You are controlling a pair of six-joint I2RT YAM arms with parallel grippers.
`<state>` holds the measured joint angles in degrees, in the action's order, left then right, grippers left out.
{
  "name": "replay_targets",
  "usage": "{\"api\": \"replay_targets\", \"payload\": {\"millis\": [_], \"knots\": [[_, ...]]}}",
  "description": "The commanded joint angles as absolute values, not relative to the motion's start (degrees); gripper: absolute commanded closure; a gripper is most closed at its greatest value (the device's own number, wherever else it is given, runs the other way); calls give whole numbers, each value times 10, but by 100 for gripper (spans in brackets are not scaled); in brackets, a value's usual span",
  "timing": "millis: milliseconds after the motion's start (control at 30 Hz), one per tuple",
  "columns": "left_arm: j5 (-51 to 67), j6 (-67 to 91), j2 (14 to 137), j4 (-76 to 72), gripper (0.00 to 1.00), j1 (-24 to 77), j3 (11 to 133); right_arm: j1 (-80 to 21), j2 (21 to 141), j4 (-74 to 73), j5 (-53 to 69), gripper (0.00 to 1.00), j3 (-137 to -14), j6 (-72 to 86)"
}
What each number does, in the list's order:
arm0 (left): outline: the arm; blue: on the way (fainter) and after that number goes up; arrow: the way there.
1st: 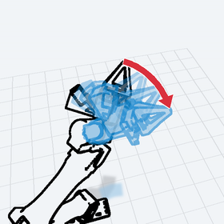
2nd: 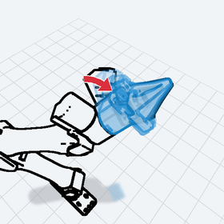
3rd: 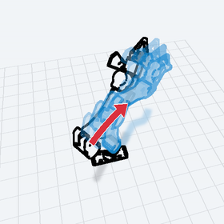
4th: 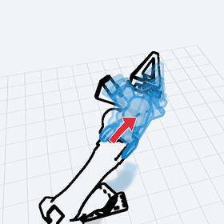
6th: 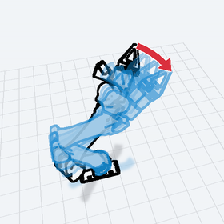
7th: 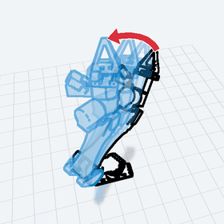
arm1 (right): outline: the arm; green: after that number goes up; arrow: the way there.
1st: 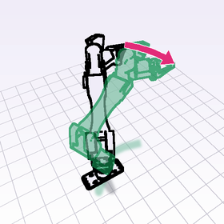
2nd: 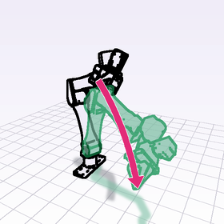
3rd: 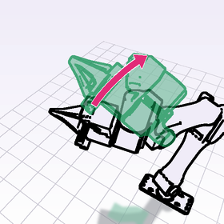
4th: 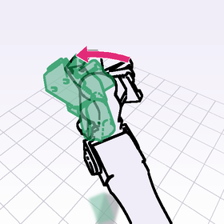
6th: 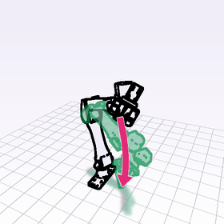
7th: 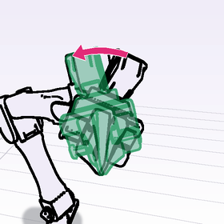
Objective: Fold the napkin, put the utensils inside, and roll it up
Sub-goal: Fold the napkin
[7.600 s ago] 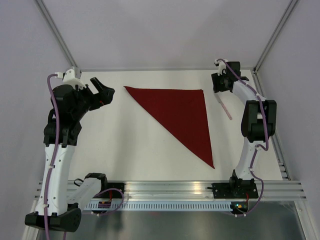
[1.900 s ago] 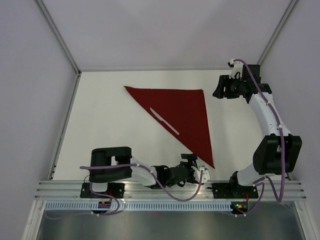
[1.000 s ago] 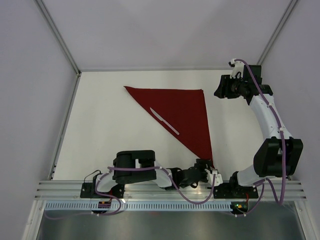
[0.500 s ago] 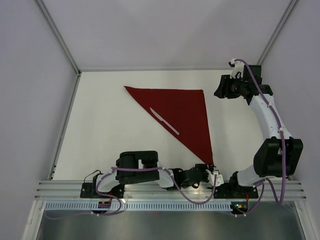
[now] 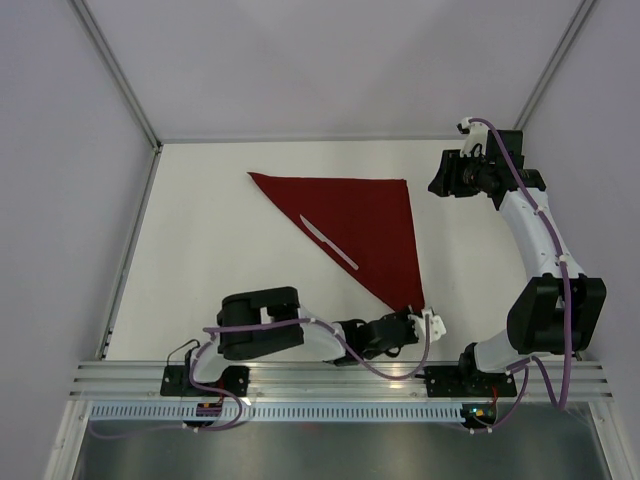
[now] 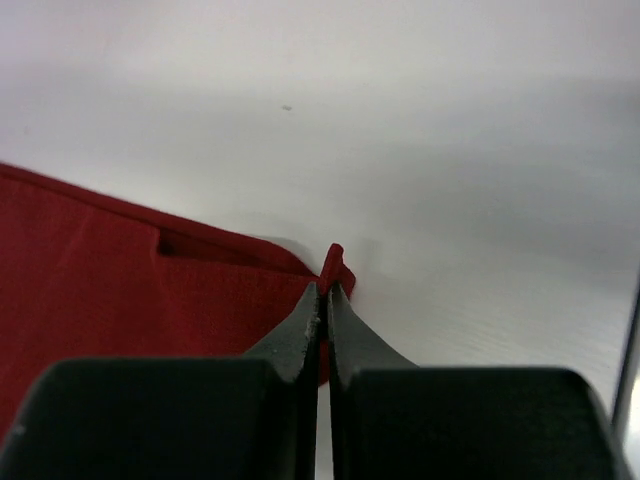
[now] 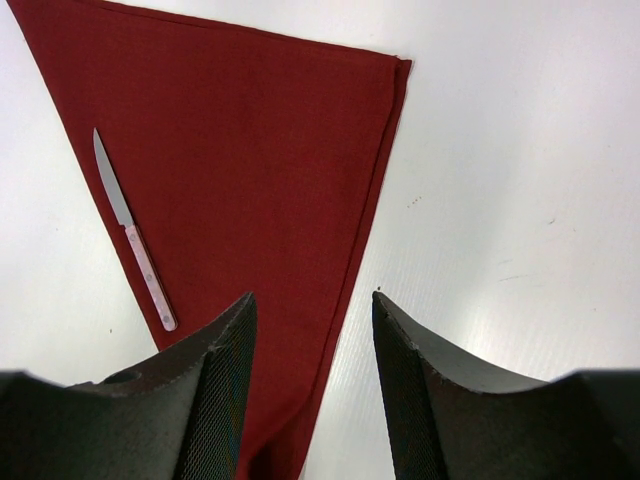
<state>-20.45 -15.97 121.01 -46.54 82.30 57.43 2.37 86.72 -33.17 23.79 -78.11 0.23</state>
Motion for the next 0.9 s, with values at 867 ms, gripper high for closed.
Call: {"api": "replay_targets", "payload": {"millis": [867], "knots": [[-94, 359, 1013, -401, 98, 418, 471, 25, 869, -322, 250, 45, -772, 9]]}}
